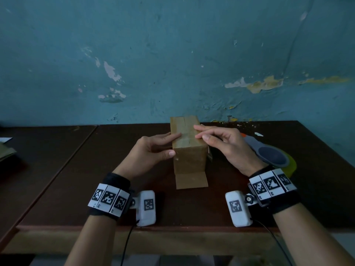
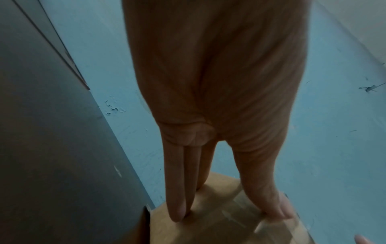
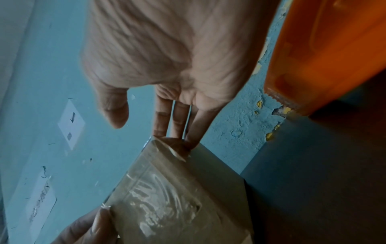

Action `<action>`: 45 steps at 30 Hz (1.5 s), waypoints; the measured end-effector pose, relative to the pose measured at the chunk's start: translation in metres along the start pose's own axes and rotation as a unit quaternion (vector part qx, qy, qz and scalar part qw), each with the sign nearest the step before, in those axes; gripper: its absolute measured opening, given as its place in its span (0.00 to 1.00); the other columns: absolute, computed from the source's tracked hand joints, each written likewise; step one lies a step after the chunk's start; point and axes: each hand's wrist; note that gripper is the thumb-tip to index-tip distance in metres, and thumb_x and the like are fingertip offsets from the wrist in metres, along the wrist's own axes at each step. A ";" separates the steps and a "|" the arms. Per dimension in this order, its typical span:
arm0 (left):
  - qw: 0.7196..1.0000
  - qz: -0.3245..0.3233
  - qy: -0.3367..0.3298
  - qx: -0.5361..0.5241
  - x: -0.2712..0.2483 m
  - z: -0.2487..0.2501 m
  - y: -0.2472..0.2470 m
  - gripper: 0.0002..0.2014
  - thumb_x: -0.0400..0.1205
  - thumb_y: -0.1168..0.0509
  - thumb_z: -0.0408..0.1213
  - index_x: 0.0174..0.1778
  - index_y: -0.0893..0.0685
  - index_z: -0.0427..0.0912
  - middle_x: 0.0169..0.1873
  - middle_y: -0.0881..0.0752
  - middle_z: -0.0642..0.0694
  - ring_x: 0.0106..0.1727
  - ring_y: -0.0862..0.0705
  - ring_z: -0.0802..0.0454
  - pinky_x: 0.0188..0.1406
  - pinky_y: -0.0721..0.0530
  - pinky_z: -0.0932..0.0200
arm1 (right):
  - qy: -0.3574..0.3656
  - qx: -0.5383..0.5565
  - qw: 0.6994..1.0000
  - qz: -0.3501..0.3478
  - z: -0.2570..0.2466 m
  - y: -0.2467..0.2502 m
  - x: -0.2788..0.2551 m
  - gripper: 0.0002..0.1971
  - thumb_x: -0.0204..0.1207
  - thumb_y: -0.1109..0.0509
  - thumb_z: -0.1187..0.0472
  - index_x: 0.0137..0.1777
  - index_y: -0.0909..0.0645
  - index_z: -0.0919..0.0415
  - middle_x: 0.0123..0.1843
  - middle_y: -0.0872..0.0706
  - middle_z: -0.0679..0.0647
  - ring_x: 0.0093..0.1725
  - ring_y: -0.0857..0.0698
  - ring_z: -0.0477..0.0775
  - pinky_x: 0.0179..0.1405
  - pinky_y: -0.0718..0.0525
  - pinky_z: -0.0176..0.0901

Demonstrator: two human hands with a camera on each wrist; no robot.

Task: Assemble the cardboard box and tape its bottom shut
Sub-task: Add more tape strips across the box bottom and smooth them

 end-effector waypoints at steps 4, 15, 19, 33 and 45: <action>1.000 0.019 0.022 0.007 -0.001 0.000 0.000 0.28 0.75 0.22 0.43 0.73 0.15 0.52 0.77 0.20 0.49 0.78 0.23 0.58 0.77 0.20 0.50 | -0.005 0.011 1.000 -0.004 -0.002 -0.002 -0.001 0.16 0.81 0.31 0.51 0.58 0.08 0.59 0.72 0.13 0.46 0.77 0.21 0.41 0.81 0.27 0.63; 0.996 0.072 0.046 0.038 -0.002 0.008 -0.007 0.30 0.70 0.16 0.38 0.70 0.12 0.53 0.66 0.11 0.52 0.56 0.08 0.54 0.56 0.08 0.50 | -0.007 0.023 1.000 -0.012 -0.006 -0.002 -0.003 0.17 0.80 0.34 0.55 0.59 0.09 0.62 0.73 0.14 0.47 0.76 0.21 0.39 0.77 0.22 0.46; 0.995 0.077 0.043 0.039 -0.003 0.013 -0.009 0.33 0.66 0.17 0.45 0.70 0.13 0.52 0.67 0.12 0.52 0.60 0.10 0.62 0.60 0.10 0.57 | -0.021 0.048 0.998 -0.037 0.000 0.004 -0.001 0.19 0.75 0.37 0.67 0.62 0.10 0.62 0.74 0.15 0.43 0.80 0.25 0.41 0.80 0.26 0.56; 0.995 0.074 0.045 0.043 -0.003 0.012 -0.009 0.34 0.65 0.18 0.51 0.70 0.13 0.54 0.68 0.12 0.53 0.68 0.15 0.64 0.69 0.14 0.54 | -0.011 0.051 0.997 -0.061 0.007 0.006 0.000 0.24 0.71 0.25 0.83 0.65 0.14 0.65 0.77 0.18 0.49 0.82 0.27 0.43 0.78 0.22 0.49; 0.996 0.059 0.040 0.045 -0.003 0.014 -0.011 0.35 0.65 0.20 0.51 0.70 0.14 0.51 0.71 0.15 0.45 0.74 0.20 0.62 0.76 0.20 0.50 | -0.006 -0.013 0.999 -0.031 0.007 0.001 0.001 0.23 0.65 0.15 0.73 0.60 0.11 0.58 0.75 0.16 0.45 0.78 0.23 0.39 0.73 0.17 0.50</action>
Point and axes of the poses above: each hand's wrist, its own x-axis towards the middle knuckle, its own y-axis out of the back of the hand, z = x × y
